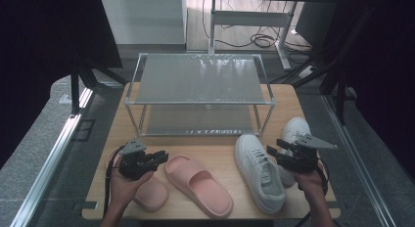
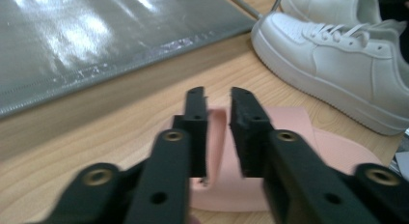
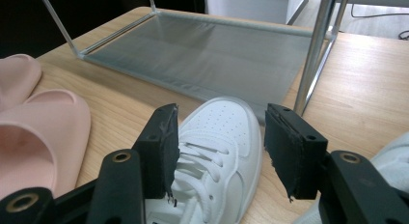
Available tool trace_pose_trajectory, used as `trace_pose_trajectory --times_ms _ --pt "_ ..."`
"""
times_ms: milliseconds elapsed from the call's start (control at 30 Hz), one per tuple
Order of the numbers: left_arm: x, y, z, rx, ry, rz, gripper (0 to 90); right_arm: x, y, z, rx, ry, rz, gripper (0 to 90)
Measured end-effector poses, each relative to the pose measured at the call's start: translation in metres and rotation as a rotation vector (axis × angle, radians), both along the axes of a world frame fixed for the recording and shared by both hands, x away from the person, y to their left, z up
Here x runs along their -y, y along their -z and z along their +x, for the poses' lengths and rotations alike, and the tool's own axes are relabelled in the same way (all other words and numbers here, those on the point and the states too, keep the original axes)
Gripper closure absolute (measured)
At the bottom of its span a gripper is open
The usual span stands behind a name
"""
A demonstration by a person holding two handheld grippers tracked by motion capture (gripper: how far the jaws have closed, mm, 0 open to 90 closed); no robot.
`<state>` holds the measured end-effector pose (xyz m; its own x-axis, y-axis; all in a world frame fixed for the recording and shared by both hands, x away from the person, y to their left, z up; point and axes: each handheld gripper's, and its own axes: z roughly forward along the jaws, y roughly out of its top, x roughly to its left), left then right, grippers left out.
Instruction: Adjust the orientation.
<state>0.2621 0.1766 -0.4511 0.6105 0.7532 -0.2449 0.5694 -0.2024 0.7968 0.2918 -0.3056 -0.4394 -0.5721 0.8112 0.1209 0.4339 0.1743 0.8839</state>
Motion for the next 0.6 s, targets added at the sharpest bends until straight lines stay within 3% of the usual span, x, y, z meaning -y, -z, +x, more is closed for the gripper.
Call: trace_pose_trajectory --times_ms 200,367,600 --pt "-0.004 0.003 -0.003 -0.017 -0.047 0.020 89.3 -0.005 0.000 0.001 -0.002 -0.014 -0.005 47.1" --pt "-0.015 0.016 -0.009 -0.063 -0.072 0.038 90.0 -0.004 -0.002 0.001 0.004 -0.001 -0.004 47.1" --pt "-0.015 0.032 -0.021 -0.099 -0.061 0.072 90.0 -0.006 0.000 0.001 0.001 -0.002 -0.010 47.1"
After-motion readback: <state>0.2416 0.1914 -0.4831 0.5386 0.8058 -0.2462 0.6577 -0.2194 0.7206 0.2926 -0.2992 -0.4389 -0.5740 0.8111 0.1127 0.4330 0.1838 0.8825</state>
